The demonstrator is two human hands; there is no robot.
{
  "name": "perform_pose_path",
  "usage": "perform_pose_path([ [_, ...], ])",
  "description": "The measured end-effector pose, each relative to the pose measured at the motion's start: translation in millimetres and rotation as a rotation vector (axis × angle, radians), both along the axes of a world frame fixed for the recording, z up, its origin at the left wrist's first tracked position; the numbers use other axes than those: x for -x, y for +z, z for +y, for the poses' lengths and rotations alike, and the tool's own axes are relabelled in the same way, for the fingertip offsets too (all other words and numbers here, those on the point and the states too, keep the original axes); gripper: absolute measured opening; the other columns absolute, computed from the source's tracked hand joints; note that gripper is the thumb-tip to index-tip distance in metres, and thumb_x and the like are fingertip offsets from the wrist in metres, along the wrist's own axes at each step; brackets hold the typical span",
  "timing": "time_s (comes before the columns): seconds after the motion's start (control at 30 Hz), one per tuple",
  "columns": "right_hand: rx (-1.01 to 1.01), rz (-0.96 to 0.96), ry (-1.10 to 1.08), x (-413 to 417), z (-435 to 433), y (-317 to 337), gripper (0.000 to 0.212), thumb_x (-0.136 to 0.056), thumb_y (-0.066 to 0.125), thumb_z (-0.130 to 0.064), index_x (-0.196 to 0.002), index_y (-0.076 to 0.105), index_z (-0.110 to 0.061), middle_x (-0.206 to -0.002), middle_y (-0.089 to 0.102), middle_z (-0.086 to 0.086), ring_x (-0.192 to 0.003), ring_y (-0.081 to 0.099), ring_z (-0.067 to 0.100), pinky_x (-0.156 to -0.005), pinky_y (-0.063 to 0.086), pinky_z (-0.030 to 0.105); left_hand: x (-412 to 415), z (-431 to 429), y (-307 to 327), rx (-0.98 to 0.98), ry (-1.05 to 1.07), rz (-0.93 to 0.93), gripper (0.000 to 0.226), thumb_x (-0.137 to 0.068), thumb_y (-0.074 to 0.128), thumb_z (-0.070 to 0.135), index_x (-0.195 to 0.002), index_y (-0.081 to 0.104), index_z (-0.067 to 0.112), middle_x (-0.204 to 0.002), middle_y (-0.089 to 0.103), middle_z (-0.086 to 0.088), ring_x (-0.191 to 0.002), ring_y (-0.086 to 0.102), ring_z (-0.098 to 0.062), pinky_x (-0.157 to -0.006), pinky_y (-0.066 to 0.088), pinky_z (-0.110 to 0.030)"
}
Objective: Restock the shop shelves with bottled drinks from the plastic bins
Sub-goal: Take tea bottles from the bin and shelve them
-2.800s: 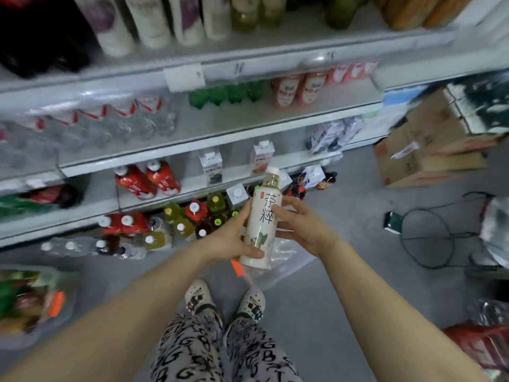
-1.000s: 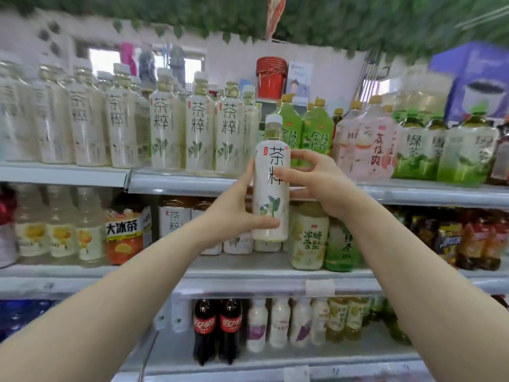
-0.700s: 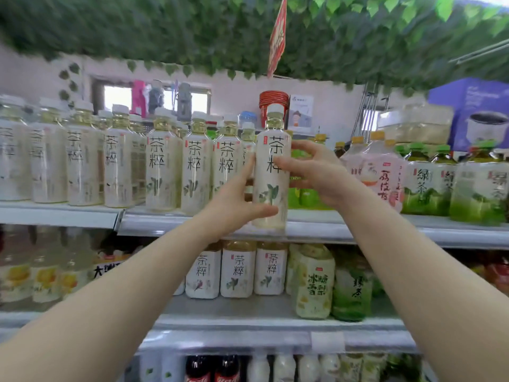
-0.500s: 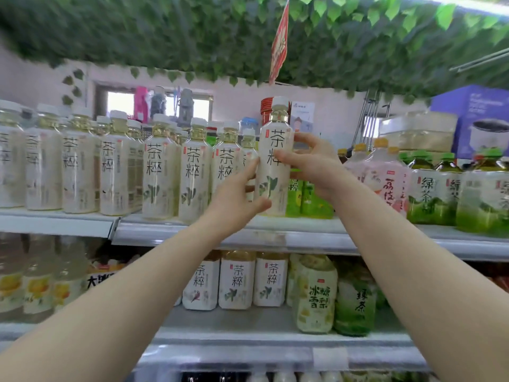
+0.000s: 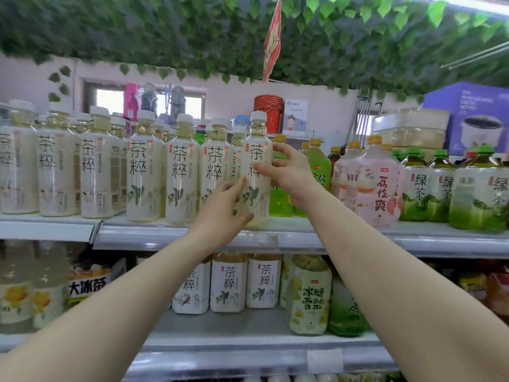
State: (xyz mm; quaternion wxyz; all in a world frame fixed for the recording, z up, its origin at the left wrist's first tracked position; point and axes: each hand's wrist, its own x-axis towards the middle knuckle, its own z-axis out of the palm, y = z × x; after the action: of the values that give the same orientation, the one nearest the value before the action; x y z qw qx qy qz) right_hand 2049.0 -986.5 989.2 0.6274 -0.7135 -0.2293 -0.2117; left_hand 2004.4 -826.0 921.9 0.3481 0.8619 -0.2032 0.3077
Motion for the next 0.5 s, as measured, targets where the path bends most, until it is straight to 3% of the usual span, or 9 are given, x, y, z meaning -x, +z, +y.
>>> perform_pose_path([
  [0.33,0.031,-0.011,-0.024,-10,14,-6,0.065,-0.08,0.083,-0.011,-0.137,0.052,-0.018,-0.112,0.074,0.009,-0.099,0.073,0.022,-0.089,0.059,0.049,-6,3,-6,-0.034,0.067,-0.035,0.078,-0.089,0.07,0.02,-0.154,0.027,0.019,-0.151,0.036,-0.003,-0.134,0.042,-0.022,-0.11,0.041,-0.041],
  [0.5,-0.045,0.047,-0.007,-14,12,-15,0.061,-0.082,0.081,-0.011,-0.136,0.053,-0.019,-0.115,0.072,0.009,-0.104,0.07,0.024,-0.094,0.056,0.051,-7,0,-18,-0.056,0.074,-0.055,0.075,-0.089,0.069,0.021,-0.154,0.03,0.02,-0.151,0.037,-0.001,-0.132,0.045,-0.022,-0.107,0.045,-0.042],
])
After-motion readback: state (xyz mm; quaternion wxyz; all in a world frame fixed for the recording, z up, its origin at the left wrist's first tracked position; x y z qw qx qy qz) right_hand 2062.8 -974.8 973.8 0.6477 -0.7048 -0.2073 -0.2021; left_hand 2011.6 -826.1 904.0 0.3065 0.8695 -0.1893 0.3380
